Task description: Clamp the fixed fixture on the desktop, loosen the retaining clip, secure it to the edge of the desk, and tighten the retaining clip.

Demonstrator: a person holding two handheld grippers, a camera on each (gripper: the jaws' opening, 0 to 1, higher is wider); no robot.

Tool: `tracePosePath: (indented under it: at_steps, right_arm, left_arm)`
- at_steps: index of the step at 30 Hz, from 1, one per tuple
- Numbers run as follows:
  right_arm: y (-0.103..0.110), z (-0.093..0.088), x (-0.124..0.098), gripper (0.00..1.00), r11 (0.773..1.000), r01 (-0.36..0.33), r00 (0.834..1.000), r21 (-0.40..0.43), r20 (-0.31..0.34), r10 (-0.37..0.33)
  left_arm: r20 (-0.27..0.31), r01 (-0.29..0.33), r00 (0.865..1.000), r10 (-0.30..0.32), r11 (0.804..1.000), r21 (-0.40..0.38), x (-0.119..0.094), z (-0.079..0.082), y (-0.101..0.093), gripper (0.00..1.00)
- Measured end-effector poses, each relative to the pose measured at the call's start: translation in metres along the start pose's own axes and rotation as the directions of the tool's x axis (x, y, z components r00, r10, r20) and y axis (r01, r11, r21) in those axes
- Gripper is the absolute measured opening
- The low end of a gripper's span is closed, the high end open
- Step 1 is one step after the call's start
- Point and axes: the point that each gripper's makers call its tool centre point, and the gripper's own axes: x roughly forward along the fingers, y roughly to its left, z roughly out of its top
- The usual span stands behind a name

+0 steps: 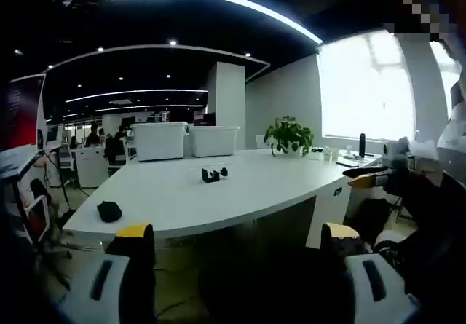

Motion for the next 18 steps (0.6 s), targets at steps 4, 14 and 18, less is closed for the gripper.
tracePosePath:
  at_steps: [4,14,18]
  right_arm:
    - [0.0013,0.0013,-0.0005,0.69,1.000,-0.007,1.000,0.005,0.006,0.007]
    - [-0.0010,-0.0004,-0.0006,0.69,1.000,0.004,1.000,0.003,-0.002,-0.004]
    - [-0.0001,0.0029,-0.0011,0.67,1.000,0.002,1.000,-0.004,0.012,-0.002]
  left_arm:
    - [0.003,0.006,1.000,-0.006,1.000,0.000,0.0000,0.0008,-0.0021,0.94]
    - [0.011,-0.002,1.000,0.002,1.000,0.006,-0.0018,0.0018,0.0001,0.93]
    - [0.025,-0.017,1.000,0.017,1.000,0.001,-0.0028,0.0054,0.0025,0.93]
